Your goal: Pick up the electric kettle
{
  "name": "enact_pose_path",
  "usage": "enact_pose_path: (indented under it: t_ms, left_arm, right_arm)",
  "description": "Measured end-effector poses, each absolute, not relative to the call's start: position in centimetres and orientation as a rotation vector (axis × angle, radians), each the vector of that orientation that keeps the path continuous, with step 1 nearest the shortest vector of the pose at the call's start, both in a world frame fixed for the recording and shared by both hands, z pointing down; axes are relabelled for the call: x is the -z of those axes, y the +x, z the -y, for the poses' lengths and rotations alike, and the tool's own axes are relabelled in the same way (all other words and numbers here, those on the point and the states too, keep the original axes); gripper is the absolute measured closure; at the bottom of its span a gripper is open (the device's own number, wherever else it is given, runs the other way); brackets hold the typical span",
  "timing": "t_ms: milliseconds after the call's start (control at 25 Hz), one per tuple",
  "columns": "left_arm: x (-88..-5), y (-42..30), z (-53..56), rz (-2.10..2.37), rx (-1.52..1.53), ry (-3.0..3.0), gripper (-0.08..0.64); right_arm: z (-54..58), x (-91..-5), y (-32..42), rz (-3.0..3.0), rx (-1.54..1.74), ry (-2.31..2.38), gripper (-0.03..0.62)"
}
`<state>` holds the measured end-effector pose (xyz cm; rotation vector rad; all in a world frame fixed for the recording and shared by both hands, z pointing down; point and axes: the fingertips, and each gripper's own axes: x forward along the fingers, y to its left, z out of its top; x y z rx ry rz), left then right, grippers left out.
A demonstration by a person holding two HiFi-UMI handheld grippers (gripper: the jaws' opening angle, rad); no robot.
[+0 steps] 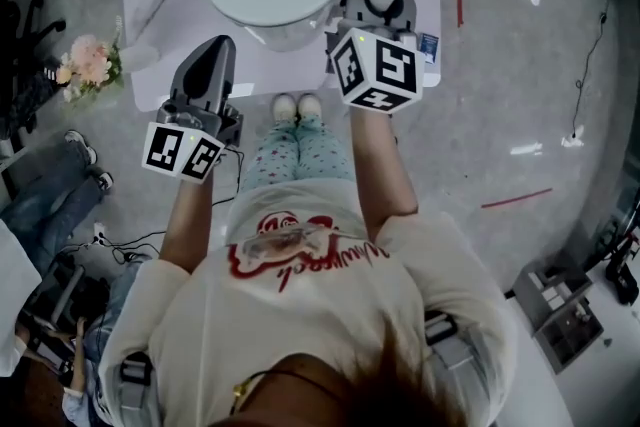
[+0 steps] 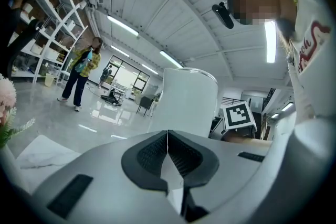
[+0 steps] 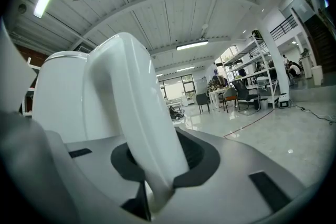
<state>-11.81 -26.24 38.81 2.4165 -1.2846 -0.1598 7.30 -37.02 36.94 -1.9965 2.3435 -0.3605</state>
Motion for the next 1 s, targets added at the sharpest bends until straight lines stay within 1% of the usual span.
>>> enact_pose_path:
  t_ms: [360, 1000]
  left_arm:
    - [-35.4, -12.7, 25.3, 1.310, 0.179, 2.442, 0.548]
    - [-30.5, -12.0, 23.6, 1.388, 0.240, 2.490, 0.548]
  right_arm:
    - [35.9, -33.0, 6.4, -2.354, 0.344, -1.960, 0.512]
    - [34.1, -27.3, 6.0, -2.411, 0.240, -1.865, 0.512]
